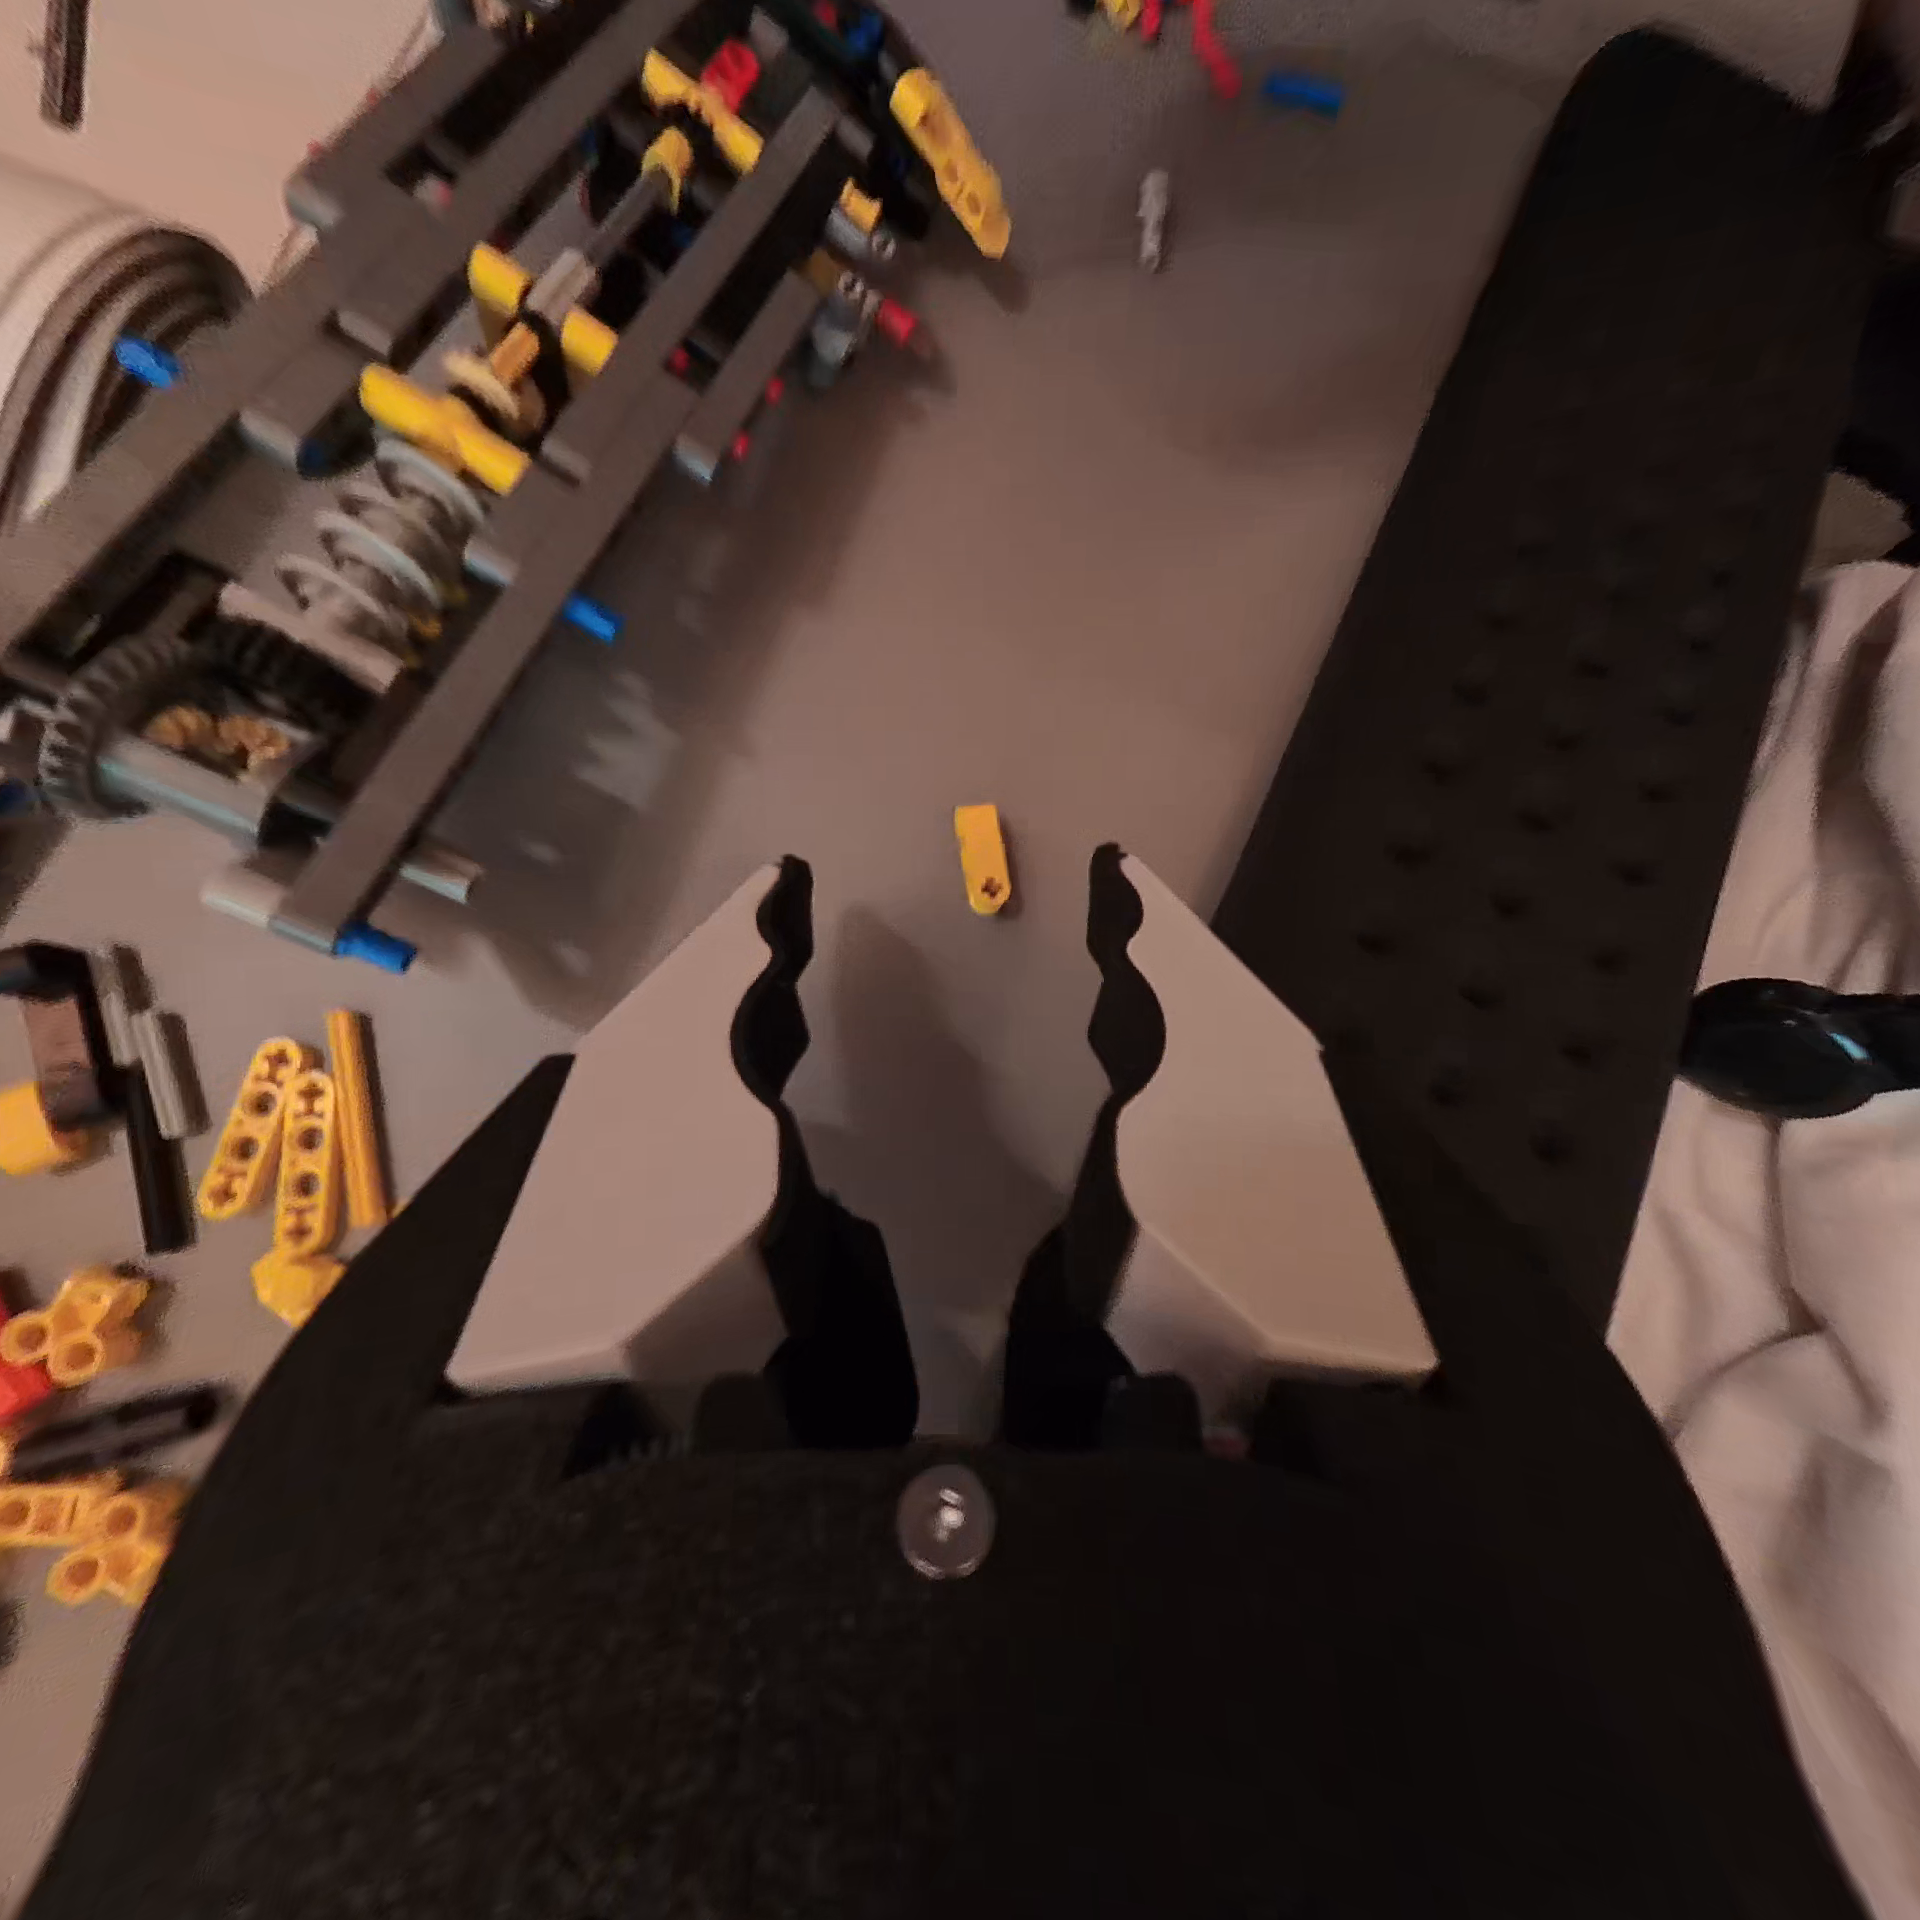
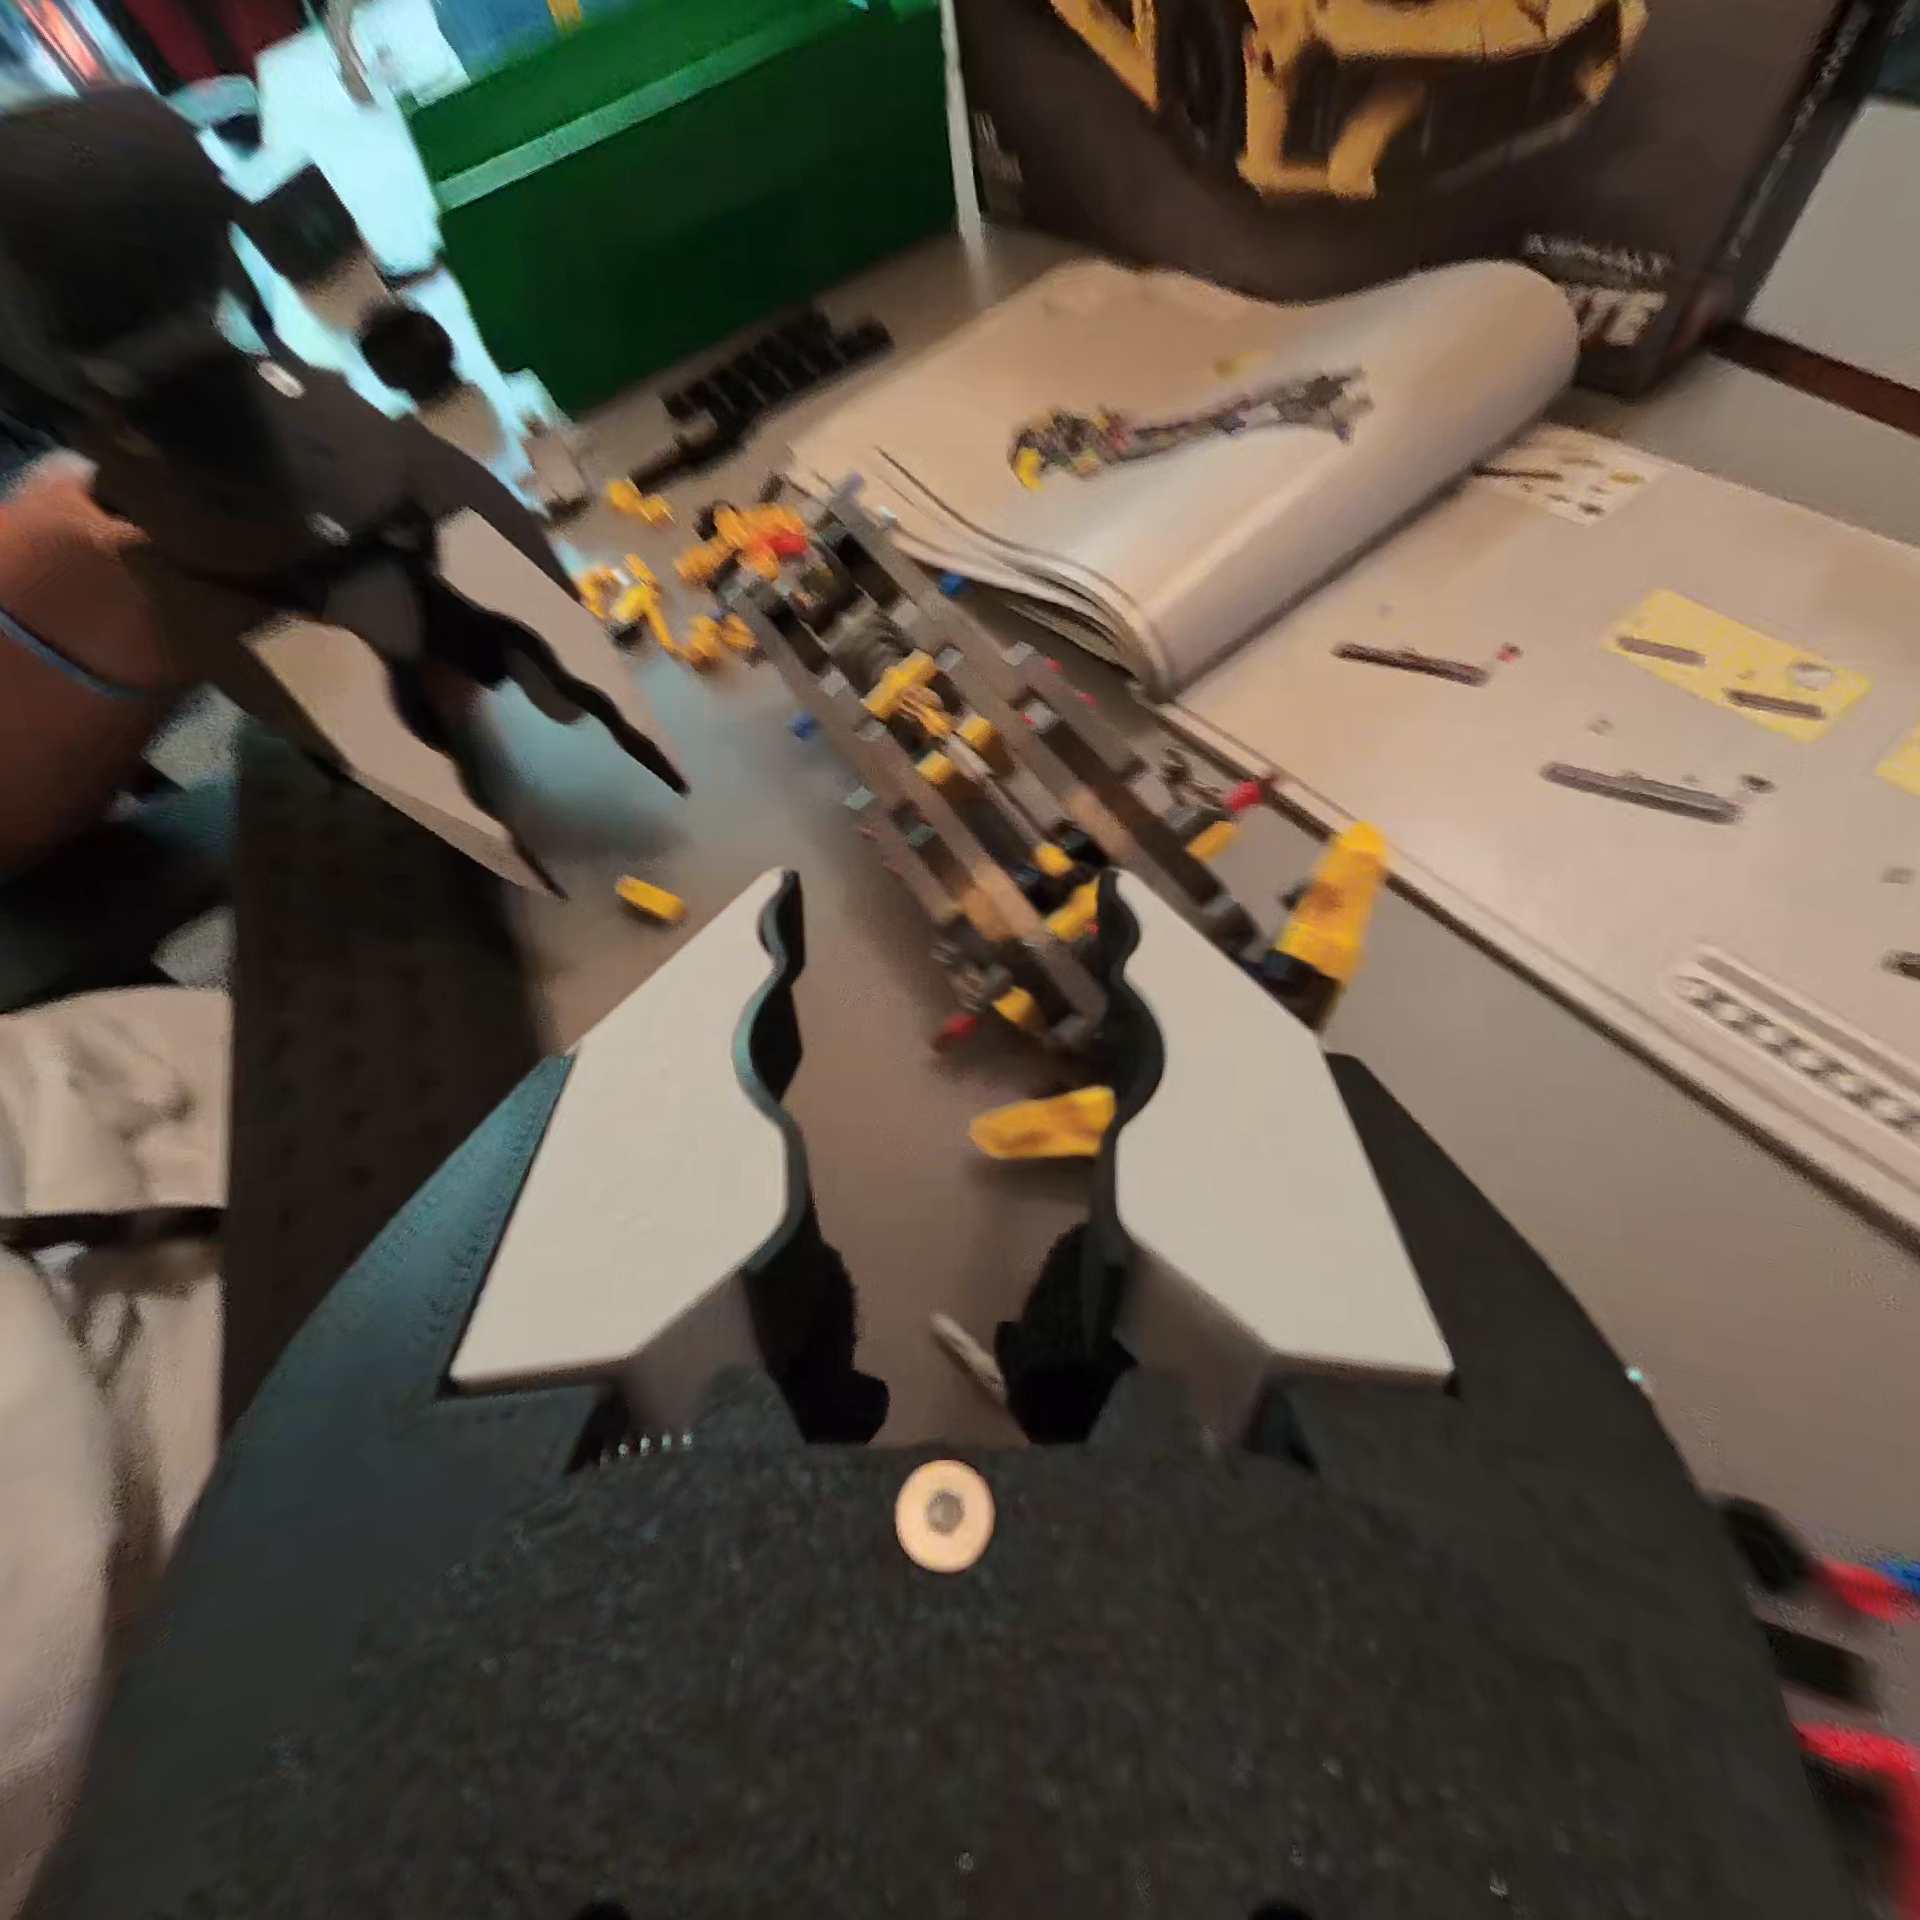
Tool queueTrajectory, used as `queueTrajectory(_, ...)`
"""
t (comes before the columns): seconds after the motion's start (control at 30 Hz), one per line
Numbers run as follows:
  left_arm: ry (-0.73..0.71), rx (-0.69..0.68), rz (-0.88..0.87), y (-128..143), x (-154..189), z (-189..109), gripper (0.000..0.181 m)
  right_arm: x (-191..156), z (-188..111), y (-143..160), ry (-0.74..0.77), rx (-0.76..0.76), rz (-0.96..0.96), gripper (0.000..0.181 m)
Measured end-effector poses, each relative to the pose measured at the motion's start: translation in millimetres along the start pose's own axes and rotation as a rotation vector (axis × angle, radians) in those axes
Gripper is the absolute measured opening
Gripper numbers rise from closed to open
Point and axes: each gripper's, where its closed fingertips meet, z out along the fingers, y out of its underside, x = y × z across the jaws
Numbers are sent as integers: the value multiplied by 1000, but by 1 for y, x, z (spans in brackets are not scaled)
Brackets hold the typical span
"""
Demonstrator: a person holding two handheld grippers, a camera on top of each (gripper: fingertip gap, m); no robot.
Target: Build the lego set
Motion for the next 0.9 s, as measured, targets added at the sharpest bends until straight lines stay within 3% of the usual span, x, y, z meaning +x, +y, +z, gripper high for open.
queueTrajectory(0.1, -56, -55, -18, 11, -3, 4, 52, -38, 7, -3, -39, 170, 67, 49)
queueTrajectory(0.23, -74, -91, -34, 12, -1, 11, 48, -42, 4, -3, -17, 355, 154, 41)
queueTrajectory(0.37, -122, -123, -3, 11, -7, 16, 36, -35, -8, -5, -60, 399, 212, 38)
queueTrajectory(0.5, -173, -150, 32, 9, -16, 18, 8, -34, -14, -9, -101, 434, 256, 39)
queueTrajectory(0.63, -169, -94, 55, -5, -20, 24, 7, -39, -13, -8, -88, 428, 204, 37)
queueTrajectory(0.7, -111, 15, -18, -27, -22, 24, 7, -42, -10, -7, -83, 411, 178, 38)
queueTrajectory(0.8, 144, 274, -213, -76, -9, 13, 7, -48, -6, -8, -62, 403, 82, 40)
queueTrajectory(0.9, 400, 399, -376, -104, 4, 5, 7, -59, -1, -7, -25, 391, -63, 40)
